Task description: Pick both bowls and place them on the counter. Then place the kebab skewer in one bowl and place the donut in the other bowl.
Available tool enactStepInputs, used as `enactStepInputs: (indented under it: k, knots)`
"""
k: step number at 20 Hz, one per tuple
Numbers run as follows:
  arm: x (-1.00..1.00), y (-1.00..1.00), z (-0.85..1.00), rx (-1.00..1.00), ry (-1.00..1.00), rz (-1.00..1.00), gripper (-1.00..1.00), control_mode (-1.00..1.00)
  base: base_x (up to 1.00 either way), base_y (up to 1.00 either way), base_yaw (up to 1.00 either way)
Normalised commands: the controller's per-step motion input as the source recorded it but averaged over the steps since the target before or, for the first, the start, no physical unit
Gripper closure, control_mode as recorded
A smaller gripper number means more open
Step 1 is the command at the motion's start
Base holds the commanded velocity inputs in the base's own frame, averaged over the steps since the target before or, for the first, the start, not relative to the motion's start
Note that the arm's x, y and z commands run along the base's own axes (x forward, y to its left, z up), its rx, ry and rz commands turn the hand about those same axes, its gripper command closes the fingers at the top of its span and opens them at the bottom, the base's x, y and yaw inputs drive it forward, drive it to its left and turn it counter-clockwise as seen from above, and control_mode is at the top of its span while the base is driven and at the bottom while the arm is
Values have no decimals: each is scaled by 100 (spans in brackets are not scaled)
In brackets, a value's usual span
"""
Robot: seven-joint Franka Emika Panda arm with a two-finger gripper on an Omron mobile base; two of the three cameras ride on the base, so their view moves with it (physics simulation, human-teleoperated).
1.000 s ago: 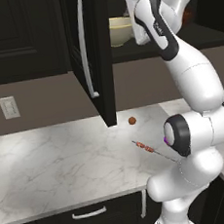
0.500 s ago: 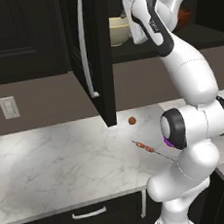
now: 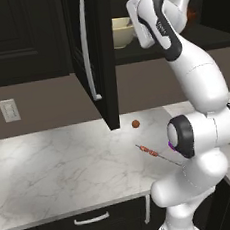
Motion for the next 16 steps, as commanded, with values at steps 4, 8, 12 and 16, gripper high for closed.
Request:
enactStepInputs:
  k: [4,8,12,16]
  knots:
    - [-75,-7,-3,0,0,5,100,-100,0,0,0]
    - [-91,-23,0,4,-1,3,100,-100,0,0,0]
    - [-94,-35,0,9,-7,0,100,-100,0,0,0]
    - [-94,-22,0,4,-3,0,100,-100,0,0,0]
